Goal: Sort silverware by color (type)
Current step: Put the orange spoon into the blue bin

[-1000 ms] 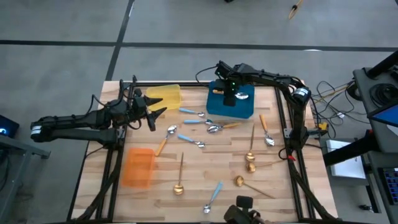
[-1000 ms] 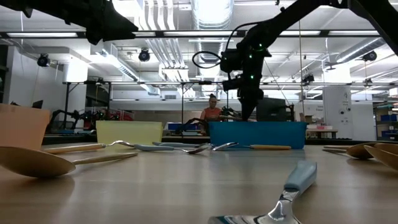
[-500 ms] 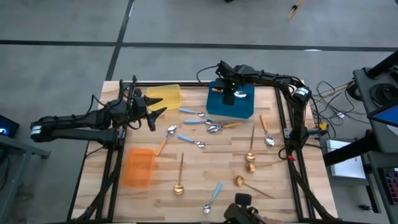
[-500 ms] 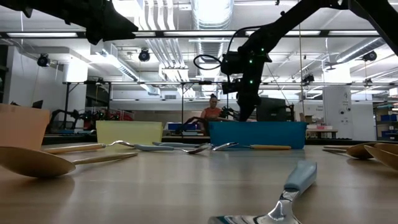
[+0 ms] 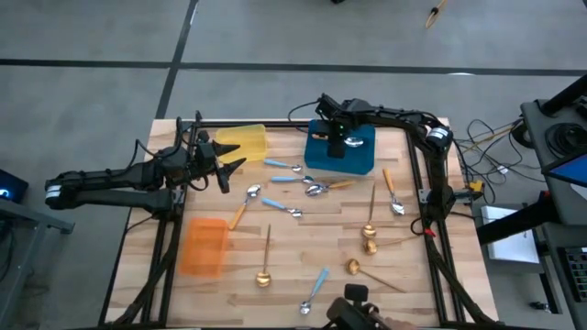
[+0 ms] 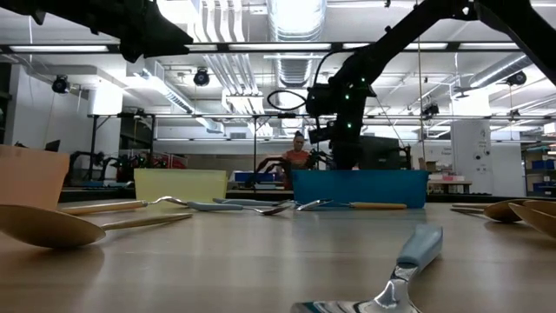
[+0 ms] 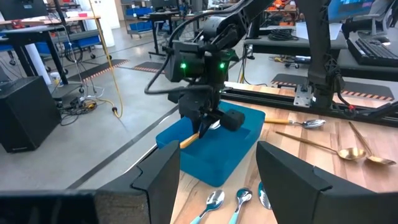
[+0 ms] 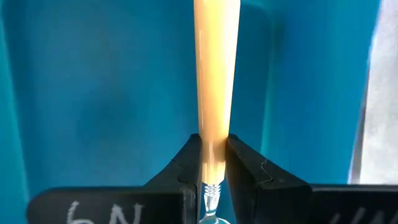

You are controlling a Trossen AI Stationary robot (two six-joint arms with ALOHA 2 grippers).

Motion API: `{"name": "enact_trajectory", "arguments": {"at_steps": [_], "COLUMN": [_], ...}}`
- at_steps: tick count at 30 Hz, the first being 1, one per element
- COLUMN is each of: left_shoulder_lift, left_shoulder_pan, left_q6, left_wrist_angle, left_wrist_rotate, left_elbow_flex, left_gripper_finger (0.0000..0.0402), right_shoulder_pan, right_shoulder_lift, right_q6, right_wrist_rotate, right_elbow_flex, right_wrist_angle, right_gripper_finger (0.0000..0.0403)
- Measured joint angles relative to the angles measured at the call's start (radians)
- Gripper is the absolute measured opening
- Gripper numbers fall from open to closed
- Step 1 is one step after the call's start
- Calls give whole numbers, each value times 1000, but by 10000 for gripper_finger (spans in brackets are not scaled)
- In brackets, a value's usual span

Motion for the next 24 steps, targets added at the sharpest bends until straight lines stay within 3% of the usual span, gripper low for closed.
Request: {"name": "enact_trajectory", "arguments": {"at_steps": [24], "left_shoulder_lift": [0], "left_shoulder_pan": [0], "left_q6": [0], "left_wrist_angle": [-4], "left_wrist_rotate": [0], "left_elbow_flex": [0], "left_gripper_finger": [194], "right_shoulder_pan": [-6], "right_shoulder_lift": [35], "right_q6": [-13], "right_wrist_rotate": [44], "right_elbow_flex": [0], "right_wrist_angle": [4], "right_gripper_finger": [42]}}
